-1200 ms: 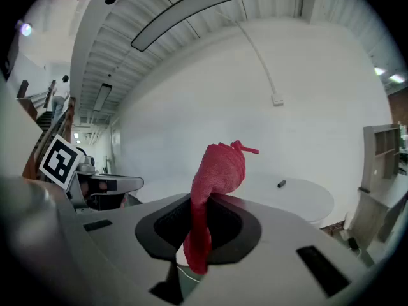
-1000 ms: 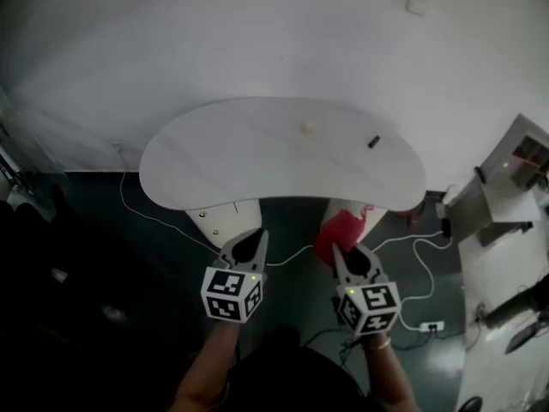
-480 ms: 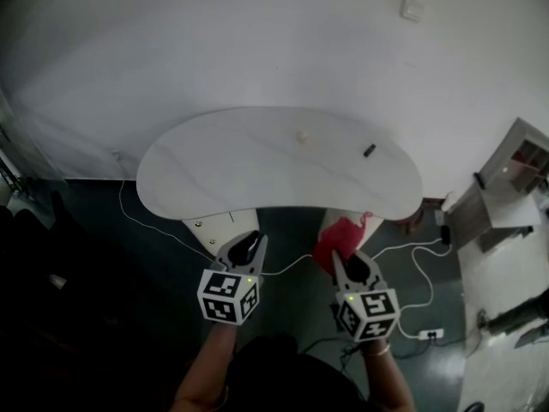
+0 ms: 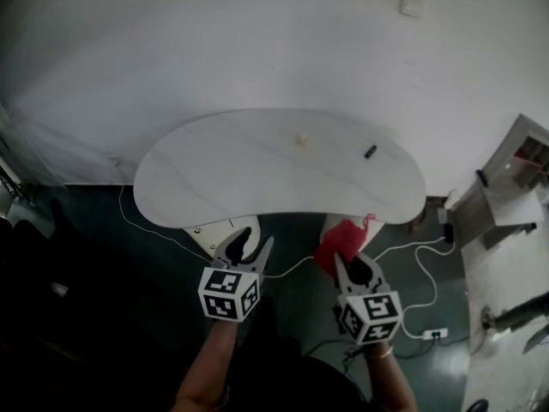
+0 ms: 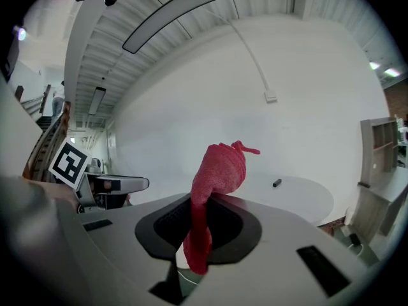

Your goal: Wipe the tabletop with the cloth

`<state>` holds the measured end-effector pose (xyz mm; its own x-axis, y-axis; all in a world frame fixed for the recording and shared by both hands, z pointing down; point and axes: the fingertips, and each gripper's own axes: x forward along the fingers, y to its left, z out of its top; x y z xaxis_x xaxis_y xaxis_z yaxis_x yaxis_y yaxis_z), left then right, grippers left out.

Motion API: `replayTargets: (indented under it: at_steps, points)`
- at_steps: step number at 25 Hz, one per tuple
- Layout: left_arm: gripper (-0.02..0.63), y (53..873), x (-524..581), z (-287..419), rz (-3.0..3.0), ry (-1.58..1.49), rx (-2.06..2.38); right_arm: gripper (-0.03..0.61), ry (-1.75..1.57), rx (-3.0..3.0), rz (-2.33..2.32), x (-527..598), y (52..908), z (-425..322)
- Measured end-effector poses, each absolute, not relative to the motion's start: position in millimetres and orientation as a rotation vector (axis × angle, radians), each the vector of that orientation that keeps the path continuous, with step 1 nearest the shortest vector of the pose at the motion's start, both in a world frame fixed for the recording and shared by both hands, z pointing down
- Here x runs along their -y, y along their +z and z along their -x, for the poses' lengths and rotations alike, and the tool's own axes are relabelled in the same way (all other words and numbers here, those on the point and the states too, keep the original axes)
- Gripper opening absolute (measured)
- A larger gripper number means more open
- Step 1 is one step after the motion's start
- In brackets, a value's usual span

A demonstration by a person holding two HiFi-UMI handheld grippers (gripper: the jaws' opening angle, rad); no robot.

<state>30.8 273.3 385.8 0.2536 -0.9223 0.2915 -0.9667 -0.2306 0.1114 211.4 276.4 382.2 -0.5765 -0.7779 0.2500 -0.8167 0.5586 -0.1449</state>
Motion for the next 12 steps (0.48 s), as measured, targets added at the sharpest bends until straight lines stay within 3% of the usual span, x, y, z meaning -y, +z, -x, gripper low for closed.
replayTargets:
  at_steps: [12]
  points:
    - [0.239, 412, -172, 21, -2.229, 0.250, 1.701, 0.049, 0.448, 2.572, -1.393, -186, 402, -163]
